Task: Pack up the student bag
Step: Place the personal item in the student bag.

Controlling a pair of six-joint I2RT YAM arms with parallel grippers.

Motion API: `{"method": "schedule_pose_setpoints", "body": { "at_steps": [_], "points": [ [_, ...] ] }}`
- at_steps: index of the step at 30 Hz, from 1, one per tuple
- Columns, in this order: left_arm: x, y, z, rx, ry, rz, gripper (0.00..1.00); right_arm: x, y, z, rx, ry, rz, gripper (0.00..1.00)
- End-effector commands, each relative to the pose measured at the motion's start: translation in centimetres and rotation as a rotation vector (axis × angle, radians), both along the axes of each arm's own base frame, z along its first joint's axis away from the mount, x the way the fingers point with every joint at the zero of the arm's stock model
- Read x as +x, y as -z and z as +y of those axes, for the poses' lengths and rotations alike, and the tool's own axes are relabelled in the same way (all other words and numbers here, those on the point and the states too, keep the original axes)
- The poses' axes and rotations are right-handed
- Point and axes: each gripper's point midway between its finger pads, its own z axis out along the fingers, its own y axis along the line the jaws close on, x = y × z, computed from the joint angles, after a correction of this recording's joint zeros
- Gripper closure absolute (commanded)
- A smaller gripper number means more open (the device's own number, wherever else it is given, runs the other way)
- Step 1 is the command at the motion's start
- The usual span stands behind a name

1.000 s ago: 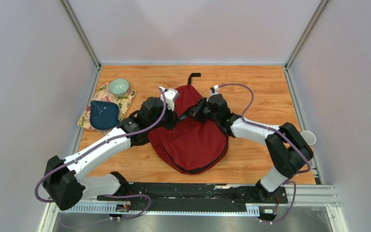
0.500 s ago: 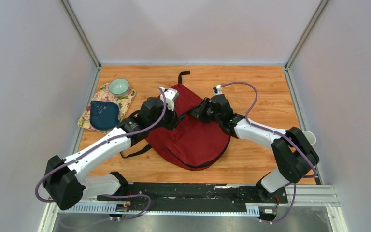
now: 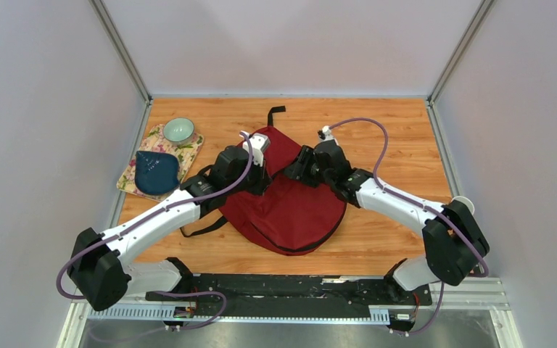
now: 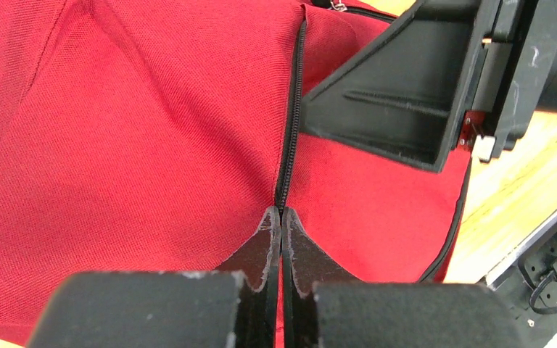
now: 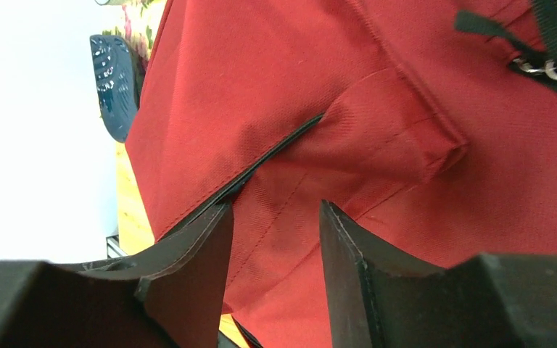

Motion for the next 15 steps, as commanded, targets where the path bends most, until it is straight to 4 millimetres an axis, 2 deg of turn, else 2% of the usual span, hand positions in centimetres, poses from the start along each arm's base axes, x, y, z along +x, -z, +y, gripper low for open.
{"method": "schedule_pose_setpoints", "body": {
  "at_steps": [1,4,9,10,15],
  "points": [
    [0.6,-0.5,0.2,-0.013,-0.045,-0.003,1.00,0.3,-0.8,1.2,-0.069,0.009,-0.026,0.50],
    [0.9,1.0,0.5,0.021,-0.057,0.049,1.00,0.0,-0.2,1.4,-0.102,0.023,-0.022,0.49],
    [0.9,2.8,-0.5,0.003,-0.025,0.104,1.00,0.0,0.2,-0.3,-0.156,0.083,-0.039,0.46],
    [0.9,3.3,-0.6,0.004,-0.024,0.115,1.00,0.0,-0.1,-0.3,-0.151,0.082,-0.049,0.45],
    [1.1,3.3,-0.6,-0.013,-0.045,0.111,1.00,0.1,-0.4,1.4,-0.100,0.039,-0.033,0.44]
  ]
}}
